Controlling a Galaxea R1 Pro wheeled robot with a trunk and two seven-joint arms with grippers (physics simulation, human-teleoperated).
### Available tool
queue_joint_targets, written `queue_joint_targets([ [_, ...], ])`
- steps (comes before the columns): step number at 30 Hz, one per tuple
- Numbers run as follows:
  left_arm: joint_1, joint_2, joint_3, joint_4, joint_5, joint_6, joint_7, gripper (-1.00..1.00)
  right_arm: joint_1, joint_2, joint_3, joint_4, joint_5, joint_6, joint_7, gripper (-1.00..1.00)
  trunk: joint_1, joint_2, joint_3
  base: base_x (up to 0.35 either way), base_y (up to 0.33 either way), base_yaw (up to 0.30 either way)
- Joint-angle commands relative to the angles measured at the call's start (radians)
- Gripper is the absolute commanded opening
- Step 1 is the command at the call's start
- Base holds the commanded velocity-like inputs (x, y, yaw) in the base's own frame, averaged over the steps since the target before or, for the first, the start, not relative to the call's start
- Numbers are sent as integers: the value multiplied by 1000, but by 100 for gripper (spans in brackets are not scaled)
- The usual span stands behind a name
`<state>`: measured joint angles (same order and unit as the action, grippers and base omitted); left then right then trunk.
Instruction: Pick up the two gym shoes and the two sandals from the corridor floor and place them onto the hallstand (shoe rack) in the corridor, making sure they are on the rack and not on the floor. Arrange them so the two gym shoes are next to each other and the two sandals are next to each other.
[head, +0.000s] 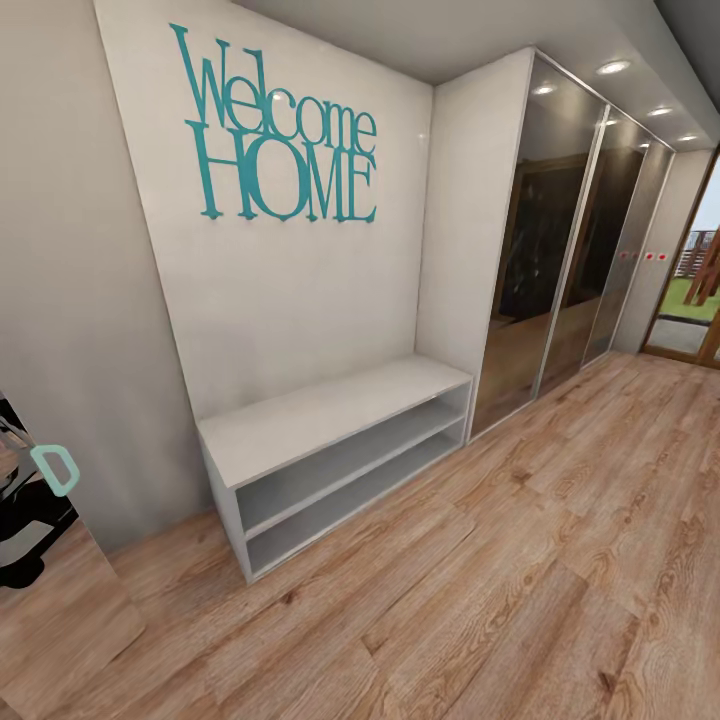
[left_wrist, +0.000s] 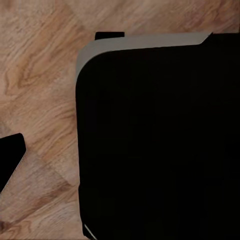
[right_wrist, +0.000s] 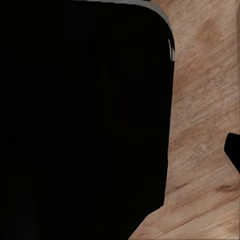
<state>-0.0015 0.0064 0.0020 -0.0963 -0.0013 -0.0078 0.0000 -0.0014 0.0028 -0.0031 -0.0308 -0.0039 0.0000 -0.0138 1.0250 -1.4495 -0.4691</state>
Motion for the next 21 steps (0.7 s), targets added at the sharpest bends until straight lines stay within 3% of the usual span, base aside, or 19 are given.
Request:
queue_joint_targets([
  [1, 0, 1, 0, -6, 0, -1, 0, 100, 0, 0, -1, -6, -1, 0, -1, 100, 0, 0, -1, 0, 0, 0],
  [21, -21, 1, 1, -119, -1, -58, 0, 100, 0, 1, 2, -119, 7, 0, -2, 100, 0, 0, -1, 0, 0, 0],
])
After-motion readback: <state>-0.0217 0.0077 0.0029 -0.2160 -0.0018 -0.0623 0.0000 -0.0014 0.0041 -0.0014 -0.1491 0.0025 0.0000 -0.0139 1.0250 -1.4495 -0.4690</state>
